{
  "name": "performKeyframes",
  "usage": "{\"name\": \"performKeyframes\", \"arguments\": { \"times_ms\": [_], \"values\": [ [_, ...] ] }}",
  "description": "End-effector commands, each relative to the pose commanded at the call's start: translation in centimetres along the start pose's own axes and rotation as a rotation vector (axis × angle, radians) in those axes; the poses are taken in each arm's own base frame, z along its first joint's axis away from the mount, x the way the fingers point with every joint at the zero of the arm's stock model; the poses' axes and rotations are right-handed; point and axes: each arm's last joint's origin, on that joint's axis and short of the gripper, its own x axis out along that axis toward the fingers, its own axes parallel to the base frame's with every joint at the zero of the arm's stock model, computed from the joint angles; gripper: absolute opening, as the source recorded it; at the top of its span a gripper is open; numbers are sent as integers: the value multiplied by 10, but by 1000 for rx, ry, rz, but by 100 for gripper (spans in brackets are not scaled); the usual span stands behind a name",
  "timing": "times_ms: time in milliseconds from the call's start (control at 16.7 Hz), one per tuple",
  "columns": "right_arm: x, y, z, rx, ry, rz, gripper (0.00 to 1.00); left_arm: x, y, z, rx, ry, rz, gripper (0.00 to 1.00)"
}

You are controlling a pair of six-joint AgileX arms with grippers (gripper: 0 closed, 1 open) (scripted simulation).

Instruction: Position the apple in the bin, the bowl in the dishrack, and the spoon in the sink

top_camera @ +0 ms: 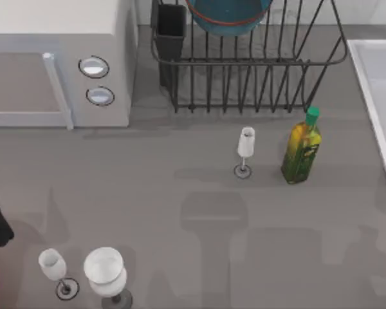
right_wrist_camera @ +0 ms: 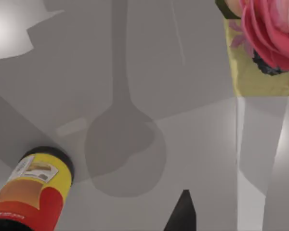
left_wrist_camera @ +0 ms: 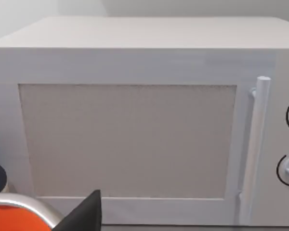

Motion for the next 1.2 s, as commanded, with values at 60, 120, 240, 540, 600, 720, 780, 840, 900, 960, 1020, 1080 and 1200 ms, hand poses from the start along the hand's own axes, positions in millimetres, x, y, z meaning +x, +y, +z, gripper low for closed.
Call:
{"name": "performKeyframes", "arguments": {
  "times_ms": [60,120,240,540,600,720,780,840,900,960,1020,1080,1200],
  "values": [
    [-2,-8,2,-4,10,13,0,0,0,0,0,0,0,100],
    [-5,-19,4,-9,21,29,0,0,0,0,0,0,0,100],
    [-10,-47,11,-18,45,61,0,0,0,0,0,0,0,100],
    [-19,-140,35,-34,80,79,0,0,0,0,0,0,0,100],
    [-21,-159,40,-37,78,65,0,0,0,0,0,0,0,100],
    [-25,-191,50,-41,68,25,0,0,0,0,0,0,0,100],
    [-25,-204,55,-42,60,4,0,0,0,0,0,0,0,100],
    [-24,-215,59,-42,51,-14,0,0,0,0,0,0,0,100],
    [-22,-224,63,-41,41,-28,0,0,0,0,0,0,0,100],
    [-19,-232,66,-38,31,-39,0,0,0,0,0,0,0,100],
    [-14,-239,68,-33,22,-46,0,0,0,0,0,0,0,100],
    [-9,-244,70,-26,13,-49,0,0,0,0,0,0,0,100],
    [1,-252,71,-10,-2,-46,0,0,0,0,0,0,0,100]
  ]
}}
